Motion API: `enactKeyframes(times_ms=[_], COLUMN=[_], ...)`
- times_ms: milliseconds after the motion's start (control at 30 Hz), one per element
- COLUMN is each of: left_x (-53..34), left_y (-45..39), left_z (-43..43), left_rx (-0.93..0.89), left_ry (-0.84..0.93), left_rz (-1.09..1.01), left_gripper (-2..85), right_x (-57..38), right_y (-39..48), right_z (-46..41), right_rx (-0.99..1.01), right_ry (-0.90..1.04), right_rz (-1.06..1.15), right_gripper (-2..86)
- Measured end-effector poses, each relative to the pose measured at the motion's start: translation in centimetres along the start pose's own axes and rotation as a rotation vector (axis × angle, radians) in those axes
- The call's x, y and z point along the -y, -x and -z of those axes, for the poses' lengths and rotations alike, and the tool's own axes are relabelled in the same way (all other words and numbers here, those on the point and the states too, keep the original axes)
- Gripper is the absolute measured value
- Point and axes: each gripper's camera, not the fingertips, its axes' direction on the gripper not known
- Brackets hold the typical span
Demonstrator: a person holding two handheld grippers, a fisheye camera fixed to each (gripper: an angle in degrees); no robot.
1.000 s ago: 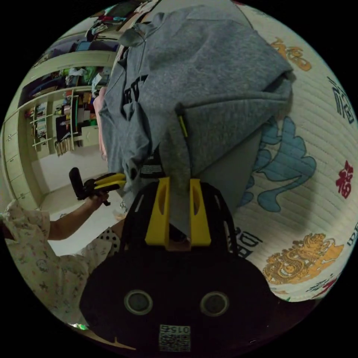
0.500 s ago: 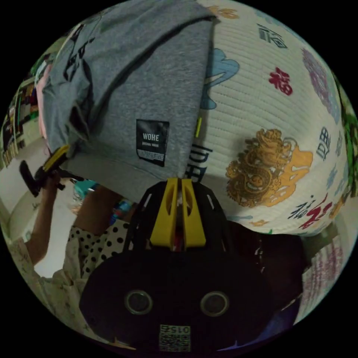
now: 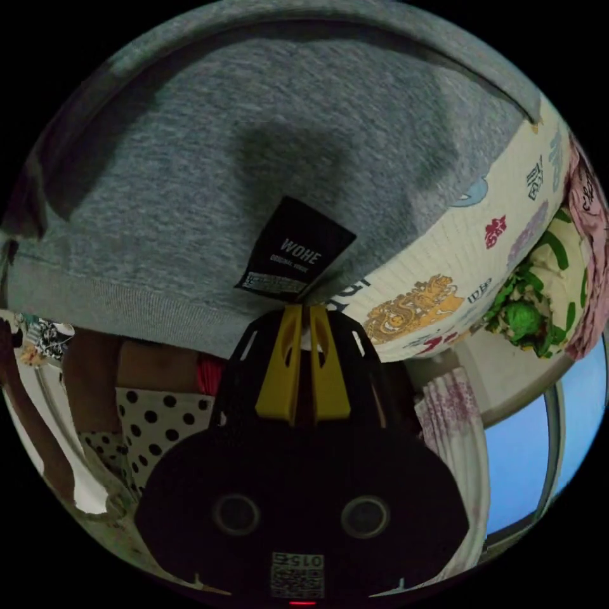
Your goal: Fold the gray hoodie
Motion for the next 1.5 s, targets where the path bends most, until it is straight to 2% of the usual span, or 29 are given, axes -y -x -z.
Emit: enactKeyframes(times_ms=[233, 333, 533, 667, 900, 1267, 1500], left_x=[-8.6, -12.2, -15.9, -18.8, -20.0, -19.3, -16.7], left_y=[2.5, 4.4, 10.1, 12.4, 13.4, 13.4, 12.6], left_z=[-0.1, -0.7, -3.3, -5.3, -6.7, -7.2, -6.9], left_rx=[-0.092, -0.183, -0.488, -0.646, -0.695, -0.696, -0.673], left_ry=[-0.116, -0.174, -0.143, -0.222, -0.279, -0.317, -0.283], left_rz=[0.159, 0.265, 0.318, 0.298, 0.233, 0.225, 0.256], left_gripper=[1.2, 1.0, 0.9, 0.9, 0.9, 0.9, 0.8], right_x=[7.0, 9.2, 12.3, 13.5, 14.8, 14.3, 12.1], right_y=[6.2, 7.9, 9.6, 10.4, 11.8, 12.7, 12.8], right_z=[2.8, 3.6, 5.1, 5.7, 5.7, 3.0, -0.6], right_rx=[-0.334, -0.408, -0.423, -0.411, -0.424, -0.394, -0.392], right_ry=[0.194, 0.260, 0.283, 0.293, 0.278, 0.292, 0.295], right_rz=[0.081, 0.106, 0.102, 0.147, 0.090, 0.194, 0.207], right_gripper=[0.3, 0.3, 0.3, 0.3, 0.1, 0.0, 0.1])
